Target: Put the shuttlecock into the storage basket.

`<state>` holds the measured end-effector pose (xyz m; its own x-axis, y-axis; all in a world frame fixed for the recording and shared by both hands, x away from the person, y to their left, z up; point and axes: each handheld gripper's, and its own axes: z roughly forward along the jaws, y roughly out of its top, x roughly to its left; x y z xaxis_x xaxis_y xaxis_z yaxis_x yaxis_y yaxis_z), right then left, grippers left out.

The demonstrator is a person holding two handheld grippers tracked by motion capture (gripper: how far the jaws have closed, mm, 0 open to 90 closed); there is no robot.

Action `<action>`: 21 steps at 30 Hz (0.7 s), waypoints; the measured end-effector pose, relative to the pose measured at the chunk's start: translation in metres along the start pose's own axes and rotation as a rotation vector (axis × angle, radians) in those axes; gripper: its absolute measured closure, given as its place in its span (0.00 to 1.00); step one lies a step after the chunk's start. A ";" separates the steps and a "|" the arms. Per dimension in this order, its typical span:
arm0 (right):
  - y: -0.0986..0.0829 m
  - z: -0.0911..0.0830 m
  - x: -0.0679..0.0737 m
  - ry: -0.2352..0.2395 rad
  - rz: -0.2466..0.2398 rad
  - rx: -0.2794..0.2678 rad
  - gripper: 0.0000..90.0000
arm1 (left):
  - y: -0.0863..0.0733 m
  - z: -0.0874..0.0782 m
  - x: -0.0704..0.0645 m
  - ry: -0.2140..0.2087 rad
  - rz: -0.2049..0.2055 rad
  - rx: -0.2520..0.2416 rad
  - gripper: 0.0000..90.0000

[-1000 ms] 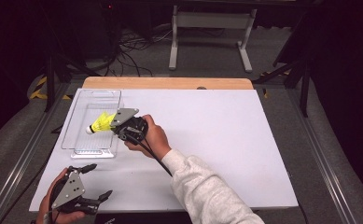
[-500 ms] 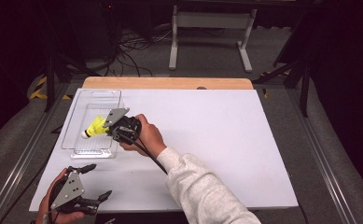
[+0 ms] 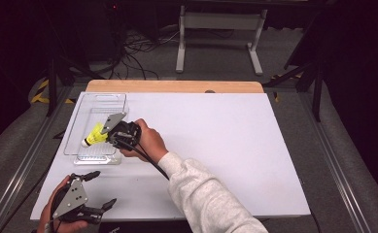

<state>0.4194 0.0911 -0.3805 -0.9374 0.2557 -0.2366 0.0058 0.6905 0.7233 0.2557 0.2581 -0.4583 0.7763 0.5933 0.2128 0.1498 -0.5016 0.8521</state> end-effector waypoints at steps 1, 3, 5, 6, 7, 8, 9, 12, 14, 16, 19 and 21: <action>0.001 0.001 0.000 0.001 -0.001 0.001 0.97 | 0.000 0.000 0.000 0.002 -0.006 -0.001 0.08; 0.002 0.004 0.001 0.007 -0.003 0.005 0.97 | 0.000 -0.001 0.000 0.003 -0.004 -0.002 0.08; 0.003 0.006 0.002 0.009 -0.010 0.012 0.97 | 0.000 -0.001 0.000 0.002 -0.004 -0.002 0.08; 0.003 0.007 0.002 0.011 -0.010 0.014 0.97 | 0.000 -0.001 0.000 0.003 -0.003 -0.001 0.08; 0.004 0.008 0.002 0.018 -0.010 0.014 0.97 | 0.000 -0.002 0.000 0.005 -0.001 -0.002 0.08; 0.005 0.009 0.002 0.017 -0.013 0.018 0.97 | 0.000 -0.002 0.000 0.005 0.001 -0.002 0.08; 0.006 0.010 0.002 0.018 -0.012 0.017 0.97 | 0.000 -0.002 0.000 0.006 0.001 -0.003 0.08; 0.008 0.013 0.002 0.023 -0.013 0.017 0.97 | 0.000 -0.002 0.000 0.006 0.000 -0.005 0.08; 0.010 0.015 0.002 0.027 -0.013 0.018 0.97 | 0.000 -0.002 0.000 0.004 0.001 -0.004 0.08; 0.011 0.018 0.002 0.033 -0.014 0.024 0.97 | 0.000 -0.002 0.001 0.004 0.001 -0.005 0.08; 0.013 0.024 0.002 0.041 -0.016 0.032 0.97 | 0.000 -0.001 0.000 0.000 -0.005 -0.007 0.08; 0.014 0.028 0.003 0.043 -0.019 0.040 0.97 | 0.000 -0.001 0.000 -0.001 -0.001 -0.006 0.08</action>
<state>0.4270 0.1209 -0.3891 -0.9514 0.2140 -0.2213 0.0011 0.7214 0.6925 0.2552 0.2591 -0.4578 0.7765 0.5936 0.2113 0.1469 -0.4967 0.8554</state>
